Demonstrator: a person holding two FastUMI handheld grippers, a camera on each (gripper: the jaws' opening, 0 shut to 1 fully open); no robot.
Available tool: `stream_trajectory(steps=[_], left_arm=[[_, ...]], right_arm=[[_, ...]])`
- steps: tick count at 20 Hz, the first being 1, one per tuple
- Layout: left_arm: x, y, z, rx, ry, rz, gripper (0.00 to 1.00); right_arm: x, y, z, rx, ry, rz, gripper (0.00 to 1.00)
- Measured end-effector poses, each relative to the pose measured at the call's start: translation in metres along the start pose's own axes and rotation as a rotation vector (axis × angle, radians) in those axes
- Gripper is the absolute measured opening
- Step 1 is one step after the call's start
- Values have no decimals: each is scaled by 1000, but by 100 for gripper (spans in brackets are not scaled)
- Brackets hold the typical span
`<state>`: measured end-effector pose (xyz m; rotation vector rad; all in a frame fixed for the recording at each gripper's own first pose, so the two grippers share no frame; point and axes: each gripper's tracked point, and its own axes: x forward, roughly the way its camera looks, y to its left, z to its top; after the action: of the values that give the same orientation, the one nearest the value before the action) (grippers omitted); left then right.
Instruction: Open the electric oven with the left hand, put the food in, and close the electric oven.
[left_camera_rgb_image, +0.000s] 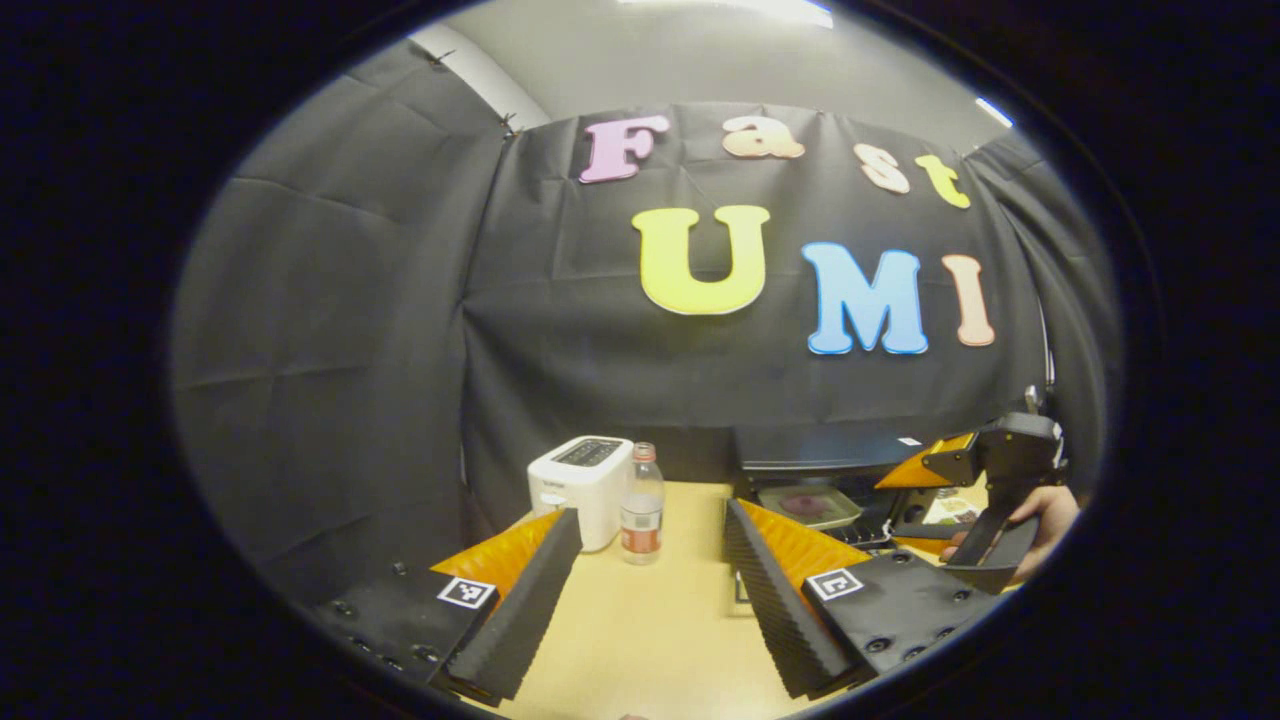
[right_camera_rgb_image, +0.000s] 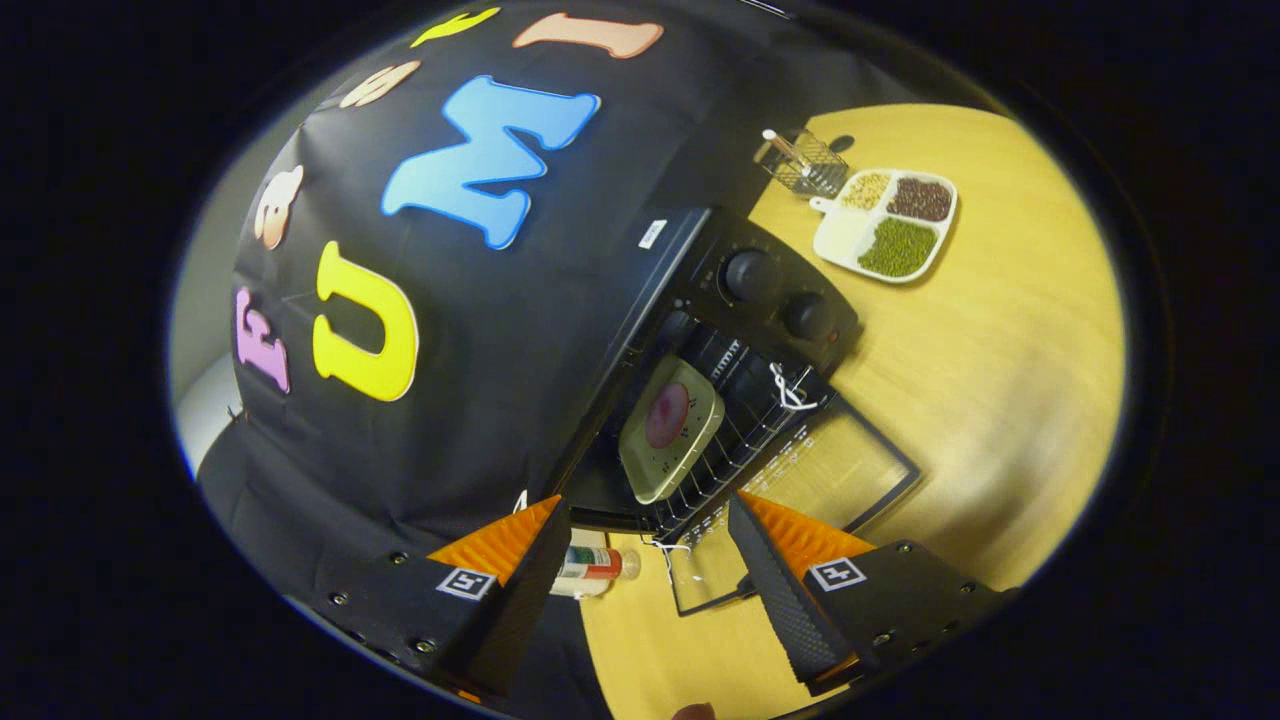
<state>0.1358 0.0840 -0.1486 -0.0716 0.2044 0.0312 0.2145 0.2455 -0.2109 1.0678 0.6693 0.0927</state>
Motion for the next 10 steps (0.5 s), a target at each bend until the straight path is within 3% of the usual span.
stream_trajectory(steps=[1, 2, 4, 9, 10], left_arm=[[0, -9, -3, 1, 7, -18, 90], [0, -17, -7, 2, 15, -33, 98], [-1, -37, -17, -3, 40, -67, 100], [1, -91, -53, -20, 140, -172, 100], [2, -102, -64, -20, 164, -192, 95]], right_arm=[[-11, -3, 3, -41, -3, -1, 98], [-21, -10, 3, -80, 2, -8, 98], [-40, -15, 7, -153, 13, -10, 98], [-95, -24, 38, -435, -73, 1, 98], [-105, -26, 43, -496, -88, -6, 98]])
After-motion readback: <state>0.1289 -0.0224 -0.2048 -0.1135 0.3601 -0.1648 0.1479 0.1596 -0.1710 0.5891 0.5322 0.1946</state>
